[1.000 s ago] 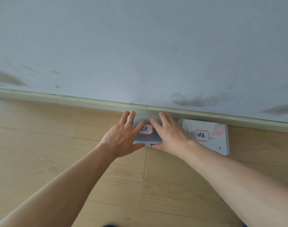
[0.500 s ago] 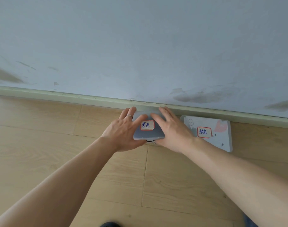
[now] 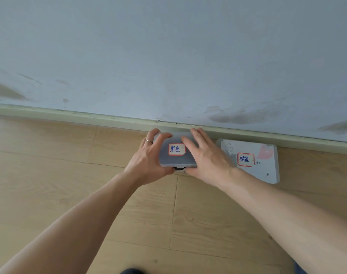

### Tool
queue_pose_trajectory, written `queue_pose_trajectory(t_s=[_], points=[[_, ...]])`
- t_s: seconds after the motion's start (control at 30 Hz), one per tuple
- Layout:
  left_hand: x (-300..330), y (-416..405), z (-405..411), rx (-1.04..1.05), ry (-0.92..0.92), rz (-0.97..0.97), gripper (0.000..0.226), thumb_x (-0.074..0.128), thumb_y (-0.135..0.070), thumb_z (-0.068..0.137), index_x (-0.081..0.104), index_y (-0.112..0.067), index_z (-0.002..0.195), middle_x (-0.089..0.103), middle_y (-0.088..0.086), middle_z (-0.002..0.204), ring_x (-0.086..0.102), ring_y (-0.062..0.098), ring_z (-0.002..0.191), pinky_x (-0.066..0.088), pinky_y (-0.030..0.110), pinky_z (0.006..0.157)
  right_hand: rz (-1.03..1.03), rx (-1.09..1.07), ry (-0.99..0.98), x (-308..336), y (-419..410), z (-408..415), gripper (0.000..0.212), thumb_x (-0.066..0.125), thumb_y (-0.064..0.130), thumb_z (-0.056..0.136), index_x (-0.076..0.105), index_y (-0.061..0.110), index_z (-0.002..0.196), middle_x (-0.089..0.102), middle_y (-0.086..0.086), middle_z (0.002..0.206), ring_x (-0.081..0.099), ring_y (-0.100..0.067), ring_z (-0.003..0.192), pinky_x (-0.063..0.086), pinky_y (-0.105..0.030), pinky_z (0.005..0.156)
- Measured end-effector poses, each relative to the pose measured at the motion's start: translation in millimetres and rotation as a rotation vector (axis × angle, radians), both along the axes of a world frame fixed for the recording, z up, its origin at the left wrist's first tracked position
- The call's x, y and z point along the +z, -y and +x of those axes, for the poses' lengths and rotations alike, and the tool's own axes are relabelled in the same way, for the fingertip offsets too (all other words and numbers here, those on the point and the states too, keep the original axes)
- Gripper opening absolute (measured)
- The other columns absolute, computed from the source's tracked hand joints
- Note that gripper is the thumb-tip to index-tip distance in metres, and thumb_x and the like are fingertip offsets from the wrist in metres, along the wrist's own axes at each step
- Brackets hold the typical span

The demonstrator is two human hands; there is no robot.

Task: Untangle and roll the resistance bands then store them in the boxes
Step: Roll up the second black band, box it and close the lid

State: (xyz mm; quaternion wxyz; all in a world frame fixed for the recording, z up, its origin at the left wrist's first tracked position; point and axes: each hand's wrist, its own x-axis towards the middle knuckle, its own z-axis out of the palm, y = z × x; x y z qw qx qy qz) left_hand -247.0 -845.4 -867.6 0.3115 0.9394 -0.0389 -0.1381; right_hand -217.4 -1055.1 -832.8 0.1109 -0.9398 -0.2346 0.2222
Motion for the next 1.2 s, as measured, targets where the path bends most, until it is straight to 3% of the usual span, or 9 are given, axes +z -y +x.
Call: queue_pose_trajectory(t_s=[0.17, 0.4, 0.67, 0.8, 0.87, 0.97, 1.03, 1.1, 1.2], points=[[0, -2, 12, 0.036, -0.134, -0.072, 0.113, 0.099, -0.036, 0.054, 0.031, -0.044, 0.144, 0.021, -0.008, 0.144, 0.035, 0.025, 0.127, 0.045, 0.04, 0.1, -0.005, -0.034, 0.003, -3, -6, -4, 0.094, 0.074, 0.049, 0.088, 0.021, 0.023, 0.161, 0.0, -0.012, 0.172, -0.006, -0.029, 0.16, 0.028, -0.041, 0.122], [-1, -2, 20, 0.03, -0.288, -0.011, 0.113, 0.098, -0.035, 0.057, 0.02, -0.053, 0.138, 0.02, 0.0, 0.139, 0.031, 0.025, 0.125, 0.041, 0.037, 0.096, -0.03, -0.006, 0.018, -5, -7, -6, 0.097, 0.071, 0.053, 0.09, 0.014, 0.024, 0.164, -0.005, -0.013, 0.171, -0.009, -0.032, 0.16, 0.022, -0.043, 0.125], [5, -7, 14, -0.113, -0.182, 0.146, 0.115, 0.087, -0.06, 0.062, 0.011, -0.049, 0.148, 0.025, 0.007, 0.142, 0.043, 0.033, 0.134, 0.049, 0.047, 0.106, -0.094, 0.057, 0.074, -10, -5, -8, 0.097, 0.062, 0.054, 0.098, 0.003, 0.019, 0.166, -0.009, -0.019, 0.171, -0.013, -0.037, 0.159, 0.013, -0.044, 0.129], [6, -7, 11, -0.221, -0.137, 0.342, 0.115, 0.074, -0.07, 0.074, 0.001, -0.039, 0.158, 0.017, 0.019, 0.152, 0.036, 0.035, 0.143, 0.038, 0.041, 0.116, -0.129, 0.068, 0.123, -12, -6, -10, 0.096, 0.074, 0.048, 0.091, 0.022, 0.011, 0.163, 0.013, -0.029, 0.166, 0.008, -0.046, 0.158, 0.03, -0.052, 0.123], [5, -7, 8, -0.271, -0.046, 0.452, 0.113, 0.059, -0.079, 0.075, -0.003, -0.034, 0.159, 0.012, 0.023, 0.16, 0.029, 0.038, 0.148, 0.027, 0.044, 0.123, -0.136, 0.039, 0.141, -15, -6, -12, 0.098, 0.087, 0.044, 0.079, 0.039, 0.005, 0.156, 0.032, -0.034, 0.157, 0.028, -0.052, 0.15, 0.044, -0.058, 0.111], [1, -12, 8, -0.388, 0.082, 0.545, 0.107, 0.039, -0.083, 0.079, -0.005, -0.027, 0.16, 0.011, 0.023, 0.167, 0.019, 0.042, 0.154, 0.019, 0.05, 0.126, -0.137, 0.026, 0.15, -19, -6, -12, 0.1, 0.092, 0.042, 0.072, 0.046, 0.002, 0.151, 0.04, -0.037, 0.152, 0.038, -0.055, 0.145, 0.05, -0.061, 0.104], [3, -13, 10, -0.412, 0.056, 0.519, 0.106, 0.038, -0.083, 0.082, -0.005, -0.027, 0.16, 0.009, 0.018, 0.168, 0.012, 0.039, 0.156, 0.015, 0.048, 0.127, -0.127, 0.025, 0.153, -18, -5, -11, 0.1, 0.092, 0.044, 0.072, 0.046, 0.003, 0.152, 0.039, -0.036, 0.153, 0.036, -0.053, 0.146, 0.049, -0.06, 0.106], [6, -14, 11, -0.386, -0.025, 0.42, 0.106, 0.051, -0.078, 0.082, -0.003, -0.032, 0.16, 0.007, 0.01, 0.166, 0.01, 0.034, 0.156, 0.012, 0.044, 0.128, -0.103, 0.052, 0.14, -16, -4, -10, 0.1, 0.085, 0.046, 0.081, 0.035, 0.007, 0.158, 0.026, -0.032, 0.161, 0.02, -0.048, 0.155, 0.04, -0.056, 0.116], [12, -12, 12, -0.336, -0.046, 0.309, 0.108, 0.073, -0.067, 0.076, 0.01, -0.035, 0.158, 0.018, 0.006, 0.158, 0.027, 0.031, 0.147, 0.02, 0.04, 0.125, -0.068, 0.055, 0.105, -15, -1, -10, 0.096, 0.072, 0.049, 0.093, 0.017, 0.015, 0.164, 0.004, -0.022, 0.169, -0.003, -0.038, 0.16, 0.02, -0.047, 0.127]])
